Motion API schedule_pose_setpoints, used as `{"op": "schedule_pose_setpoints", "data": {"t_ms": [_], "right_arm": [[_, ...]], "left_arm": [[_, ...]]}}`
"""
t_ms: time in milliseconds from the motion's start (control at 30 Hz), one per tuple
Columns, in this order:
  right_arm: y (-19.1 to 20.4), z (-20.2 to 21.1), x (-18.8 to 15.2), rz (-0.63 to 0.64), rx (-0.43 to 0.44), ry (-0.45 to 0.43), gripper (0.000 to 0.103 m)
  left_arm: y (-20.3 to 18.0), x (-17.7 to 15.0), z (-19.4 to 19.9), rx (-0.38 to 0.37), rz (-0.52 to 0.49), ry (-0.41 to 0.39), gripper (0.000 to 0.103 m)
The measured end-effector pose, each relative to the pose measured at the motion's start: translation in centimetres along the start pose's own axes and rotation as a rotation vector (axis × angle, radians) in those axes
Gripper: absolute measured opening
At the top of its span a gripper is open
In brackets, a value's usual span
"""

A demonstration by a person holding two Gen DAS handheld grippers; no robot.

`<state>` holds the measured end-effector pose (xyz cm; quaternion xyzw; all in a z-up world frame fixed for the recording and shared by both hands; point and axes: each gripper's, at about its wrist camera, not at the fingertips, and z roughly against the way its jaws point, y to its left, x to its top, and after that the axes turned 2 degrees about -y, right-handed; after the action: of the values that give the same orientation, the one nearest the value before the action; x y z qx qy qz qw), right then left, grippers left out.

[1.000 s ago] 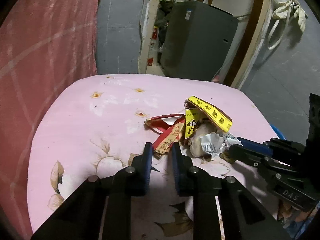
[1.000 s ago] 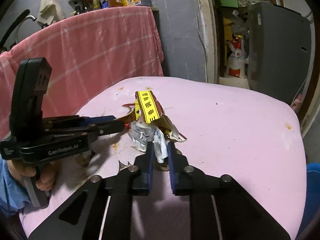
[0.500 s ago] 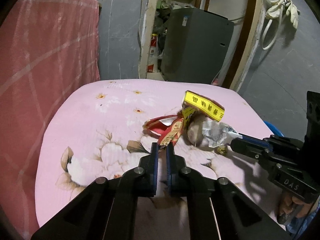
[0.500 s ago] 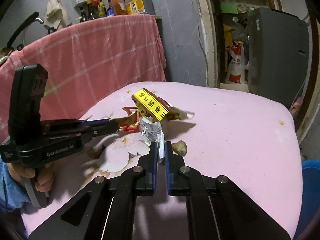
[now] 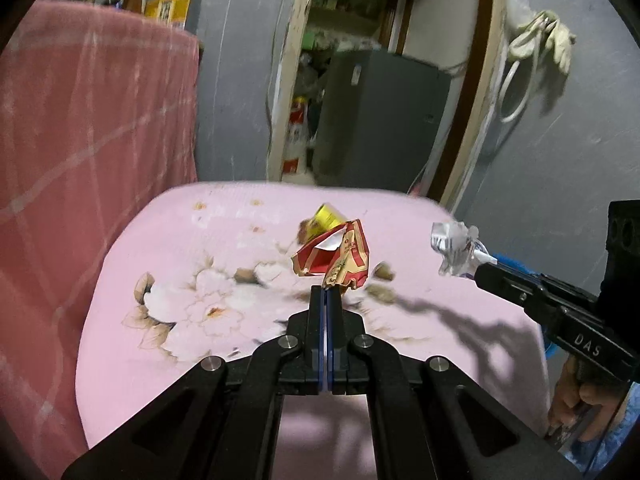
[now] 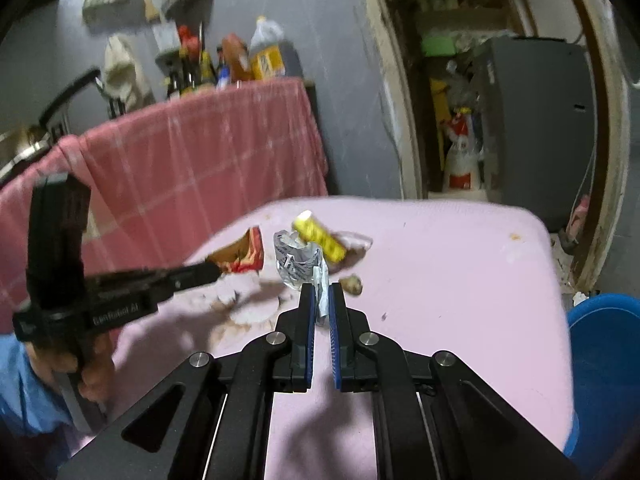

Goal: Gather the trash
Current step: 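Grasp the red wrapper with the left tool while the right tool grasps a foil scrap, then carry the red wrapper and foil scrap to the blue bucket and open both tools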

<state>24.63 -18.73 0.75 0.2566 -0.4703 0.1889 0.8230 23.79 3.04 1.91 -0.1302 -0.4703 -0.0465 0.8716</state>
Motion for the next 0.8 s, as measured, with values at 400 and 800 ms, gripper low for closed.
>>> {"op": "schedule_pose_setpoints", "data": {"t_ms": [400, 800], "right_arm": [[-0.2, 7.5, 2.0, 0.002, -0.115, -0.305, 0.005], [-4.4, 14.4, 2.1, -0.035, -0.333, -0.458, 0.005]], "left_arm": [[-8.0, 2.8, 3.9, -0.049, -0.076, -0.253, 0.0], [-14.6, 4.2, 2.5, -0.139, -0.135, -0.301, 0.0]]}}
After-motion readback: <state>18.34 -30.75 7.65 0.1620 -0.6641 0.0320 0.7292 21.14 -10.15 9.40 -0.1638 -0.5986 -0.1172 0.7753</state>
